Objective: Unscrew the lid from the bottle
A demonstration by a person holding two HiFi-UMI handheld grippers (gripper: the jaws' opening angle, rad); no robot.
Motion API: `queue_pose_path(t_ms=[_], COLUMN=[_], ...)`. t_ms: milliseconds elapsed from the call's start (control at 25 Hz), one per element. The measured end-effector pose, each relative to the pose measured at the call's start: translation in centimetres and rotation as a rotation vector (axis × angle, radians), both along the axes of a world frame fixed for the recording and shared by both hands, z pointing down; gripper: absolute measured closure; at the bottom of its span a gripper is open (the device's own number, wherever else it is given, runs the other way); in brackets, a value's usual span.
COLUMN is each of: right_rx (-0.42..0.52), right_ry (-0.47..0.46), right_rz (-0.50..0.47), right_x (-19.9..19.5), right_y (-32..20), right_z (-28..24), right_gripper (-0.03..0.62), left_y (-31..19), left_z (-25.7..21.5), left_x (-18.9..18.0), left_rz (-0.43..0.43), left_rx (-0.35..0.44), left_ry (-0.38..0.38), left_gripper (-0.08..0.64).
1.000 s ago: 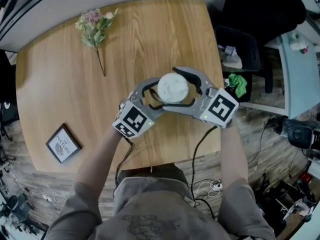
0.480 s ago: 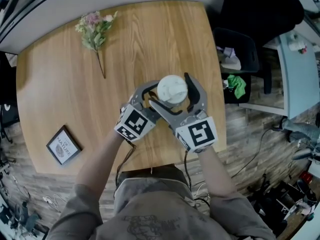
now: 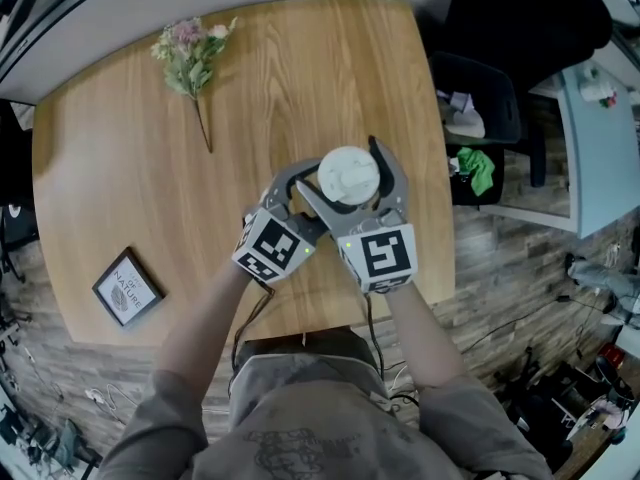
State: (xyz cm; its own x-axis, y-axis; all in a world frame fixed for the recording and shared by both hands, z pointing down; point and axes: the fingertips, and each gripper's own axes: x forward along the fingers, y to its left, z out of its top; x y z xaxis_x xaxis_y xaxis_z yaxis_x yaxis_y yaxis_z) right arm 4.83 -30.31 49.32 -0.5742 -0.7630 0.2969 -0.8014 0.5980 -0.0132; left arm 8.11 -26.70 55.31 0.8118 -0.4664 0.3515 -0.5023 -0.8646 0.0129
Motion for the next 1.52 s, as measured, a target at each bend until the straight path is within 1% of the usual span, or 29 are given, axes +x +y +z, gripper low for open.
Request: queue_pose_path(t_ms=[80,120,280,360,480,560,680,920,1080,1200,1360,1440,1520], right_rx=[-0.002,-0.001,-0.025,-0.050,-0.084,-0.089,-0.082,-0.064,-0.025,0.001,0.043,0.077,0.113], right_ry=[0.010,0.013,0.000,-0.027,-0.054,-0.057,-0.056,-0.103,-0.106,-0.126,-0.165,-0.183,-0.192], right_rz=[-0.077,-0.137,-0.431,-0.551,-0.680,-0.720,-0.723,-0.629,-0.605,-0.579,-0.534,-0.516,-0.494], right_x=[-0.3,-0.6,-1.5,-1.6,-1.7,-1.7,-1.6,-1.5,-1.4,-1.0,-0.5,-0.2,0.2], right_y=[0.3,0.5,1.9,2.3,2.9,3.0,2.9,2.2,1.8,1.5,1.3,1.4,1.6], right_z=[0.0,0.0,0.1,0.0,-0.1,-0.1,-0.1,-1.6,-3.6,-6.1,-10.4,-12.9,-15.4], right_gripper=[0.075,0.075,0.076,0.077,0.077,0.077,0.077,0.077,0.077,0.077,0.077,0.077,0.077], left_y=[0.0,0.0,0.1,0.1,0.1,0.1,0.0,0.2,0.2,0.7,0.9,1.0,0.9], left_z=[0.0,0.0,0.1,0.1,0.1,0.1,0.1,0.1,-1.2,-2.6,-5.7,-7.3,-9.1], left_x=[0.0,0.0,-0.1,-0.1,-0.2,-0.2,-0.2,-0.5,-1.5,-2.2,-4.0,-5.1,-6.2], left_rz=[0.008,0.015,0.052,0.067,0.092,0.105,0.106,0.088,0.053,0.048,-0.012,-0.041,-0.087], left_rx=[-0.003,-0.003,-0.001,-0.007,-0.012,-0.012,-0.012,-0.034,-0.044,-0.034,-0.050,-0.040,-0.027], left_ry=[-0.003,-0.003,-0.010,-0.008,-0.005,-0.010,-0.014,-0.025,-0.008,-0.027,0.025,0.033,0.046], left_gripper=[0.235,0.235,0.236,0.236,0.239,0.239,0.241,0.230,0.204,0.204,0.208,0.216,0.245])
